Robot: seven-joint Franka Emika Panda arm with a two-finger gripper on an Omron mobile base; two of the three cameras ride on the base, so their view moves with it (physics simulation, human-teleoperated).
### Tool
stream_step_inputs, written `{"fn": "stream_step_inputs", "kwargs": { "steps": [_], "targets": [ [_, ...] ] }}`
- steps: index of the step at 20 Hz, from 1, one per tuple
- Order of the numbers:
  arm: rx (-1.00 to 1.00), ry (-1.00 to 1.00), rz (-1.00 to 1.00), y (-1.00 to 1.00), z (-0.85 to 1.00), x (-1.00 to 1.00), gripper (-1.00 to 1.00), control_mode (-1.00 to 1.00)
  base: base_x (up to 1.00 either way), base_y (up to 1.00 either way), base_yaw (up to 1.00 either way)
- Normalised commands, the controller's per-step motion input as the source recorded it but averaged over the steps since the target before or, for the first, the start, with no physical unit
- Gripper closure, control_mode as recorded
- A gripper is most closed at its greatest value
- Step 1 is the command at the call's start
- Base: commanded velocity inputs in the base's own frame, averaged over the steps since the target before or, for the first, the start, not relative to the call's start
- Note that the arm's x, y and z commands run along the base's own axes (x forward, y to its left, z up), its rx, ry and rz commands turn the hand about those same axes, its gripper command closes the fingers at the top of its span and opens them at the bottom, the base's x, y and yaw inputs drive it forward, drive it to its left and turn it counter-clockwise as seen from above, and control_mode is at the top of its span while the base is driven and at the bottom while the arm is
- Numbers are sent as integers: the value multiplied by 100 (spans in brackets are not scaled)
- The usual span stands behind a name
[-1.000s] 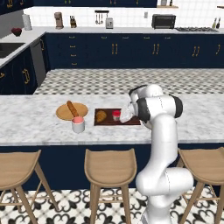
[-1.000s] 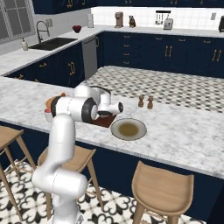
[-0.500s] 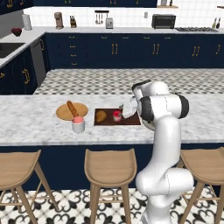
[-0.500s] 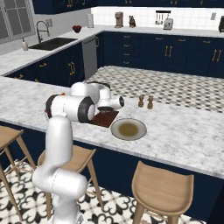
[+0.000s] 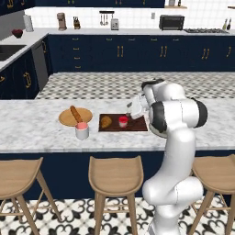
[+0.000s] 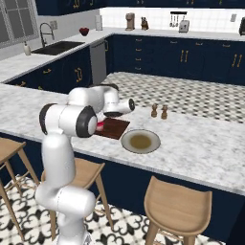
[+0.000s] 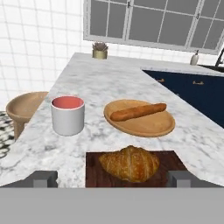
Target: From the different types of pastries on the counter, select a croissant and place it on the cutting board. Then retrieve a jar of jam from the cabinet and place it alongside the croissant on the cutting board.
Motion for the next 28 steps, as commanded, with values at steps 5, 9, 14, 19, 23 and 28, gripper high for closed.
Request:
{"fn": "stream_step_inputs", "kwargs": {
  "steps": [5, 9, 14, 19, 23, 28],
  "targets": [
    [0, -3, 0, -4, 0, -13, -100, -100, 0, 0, 0],
    [0, -6, 0, -4, 0, -50, -100, -100, 0, 0, 0],
    [0, -23, 0, -13, 0, -90, -100, -100, 0, 0, 0],
    [0, -27, 0, -9, 5, -90, -100, -100, 0, 0, 0],
    [0, -33, 1, 0, 14, -100, -100, -100, 0, 0, 0],
    [0, -32, 0, 0, 13, -98, -100, -100, 0, 0, 0]
  ]
}}
